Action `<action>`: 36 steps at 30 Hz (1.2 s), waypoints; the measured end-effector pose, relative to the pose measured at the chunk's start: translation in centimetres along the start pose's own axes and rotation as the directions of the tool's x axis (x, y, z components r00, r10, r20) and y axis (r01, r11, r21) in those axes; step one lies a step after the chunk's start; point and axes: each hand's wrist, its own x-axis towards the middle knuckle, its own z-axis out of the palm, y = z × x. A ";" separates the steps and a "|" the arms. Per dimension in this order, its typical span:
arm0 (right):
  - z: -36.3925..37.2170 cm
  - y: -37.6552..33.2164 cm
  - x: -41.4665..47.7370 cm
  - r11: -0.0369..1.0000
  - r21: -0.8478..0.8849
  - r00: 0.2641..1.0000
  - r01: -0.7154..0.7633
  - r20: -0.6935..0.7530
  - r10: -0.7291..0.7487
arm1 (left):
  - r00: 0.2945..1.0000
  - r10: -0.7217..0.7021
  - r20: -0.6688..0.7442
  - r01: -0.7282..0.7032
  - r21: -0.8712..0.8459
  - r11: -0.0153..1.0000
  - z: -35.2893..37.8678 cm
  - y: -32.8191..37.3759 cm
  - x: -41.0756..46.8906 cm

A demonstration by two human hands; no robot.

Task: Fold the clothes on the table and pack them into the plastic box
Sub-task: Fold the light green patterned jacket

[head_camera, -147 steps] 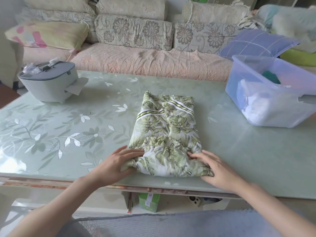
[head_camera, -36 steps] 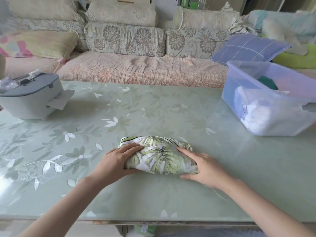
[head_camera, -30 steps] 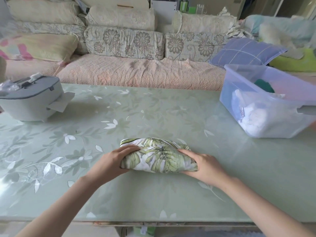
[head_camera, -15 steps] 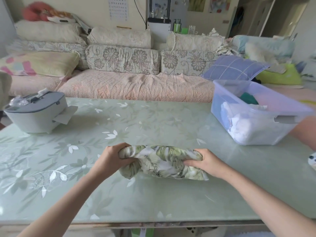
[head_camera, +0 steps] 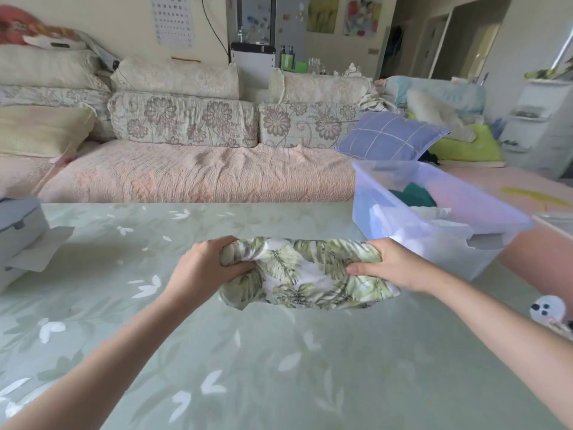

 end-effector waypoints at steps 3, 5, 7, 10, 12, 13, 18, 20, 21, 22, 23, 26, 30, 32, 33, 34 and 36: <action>-2.5 0.8 4.4 0.999 -0.032 1.000 0.018 -0.021 -0.019 | 0.999 0.020 -0.049 -0.017 0.060 0.998 2.1 0.5 5.5; -4.5 0.9 7.3 0.996 -0.065 0.997 0.057 -0.052 -0.061 | 0.996 0.045 -0.070 -0.042 0.047 0.998 2.7 0.6 9.6; -6.3 1.0 9.6 0.995 -0.073 0.995 0.065 -0.069 -0.070 | 0.996 0.063 -0.060 -0.062 0.015 0.998 3.0 1.0 12.9; -8.6 1.6 11.4 1.000 -0.009 0.996 0.030 -0.083 -0.030 | 0.997 0.070 -0.037 -0.071 -0.031 0.997 3.4 2.5 15.6; -10.5 1.7 11.3 1.000 -0.008 0.997 0.000 -0.079 -0.001 | 0.998 0.055 0.004 -0.055 -0.039 0.998 3.7 4.2 16.6; -11.6 1.7 11.0 1.000 -0.012 0.997 -0.012 -0.076 0.011 | 0.998 0.048 0.029 -0.047 -0.040 0.998 3.8 5.2 17.0; -20.5 1.1 8.6 0.991 -0.067 0.990 -0.116 -0.084 0.110 | 0.994 0.065 0.090 -0.058 -0.076 0.995 4.8 13.8 19.6; -24.8 1.3 7.4 0.984 -0.083 0.983 -0.156 -0.109 0.147 | 0.991 0.063 0.120 -0.055 -0.071 0.996 5.8 18.2 20.4; -26.8 1.7 6.8 0.980 -0.084 0.979 -0.181 -0.116 0.170 | 0.989 0.057 0.140 -0.049 -0.059 0.997 6.6 20.3 20.7; -28.6 2.3 6.3 0.976 -0.086 0.975 -0.202 -0.116 0.192 | 0.985 0.050 0.165 -0.043 -0.046 0.998 7.6 22.2 21.0; -30.1 3.0 5.7 0.969 -0.094 0.969 -0.229 -0.113 0.218 | 0.980 0.040 0.195 -0.035 -0.031 0.999 8.8 24.0 21.1; -33.4 6.0 4.1 0.949 -0.086 0.950 -0.304 -0.107 0.295 | 0.953 -0.003 0.301 -0.010 0.042 0.999 12.2 27.9 20.7; -34.9 10.0 3.5 0.933 -0.086 0.936 -0.351 -0.064 0.346 | 0.919 -0.069 0.388 0.029 0.108 0.994 15.9 30.1 20.0; -34.8 12.0 4.2 0.933 -0.067 0.935 -0.354 -0.041 0.352 | 0.913 -0.111 0.392 0.079 0.098 0.992 17.1 30.0 20.2; -34.8 13.0 4.8 0.932 -0.068 0.935 -0.356 -0.015 0.355 | 0.905 -0.146 0.399 0.122 0.085 0.989 17.7 29.9 20.5; -34.7 14.1 5.5 0.929 -0.089 0.931 -0.360 0.026 0.363 | 0.889 -0.189 0.417 0.178 0.064 0.982 18.3 29.7 20.8; -34.3 16.3 6.9 0.901 -0.202 0.904 -0.384 0.114 0.411 | 0.826 -0.269 0.495 0.279 0.055 0.959 19.5 29.6 21.4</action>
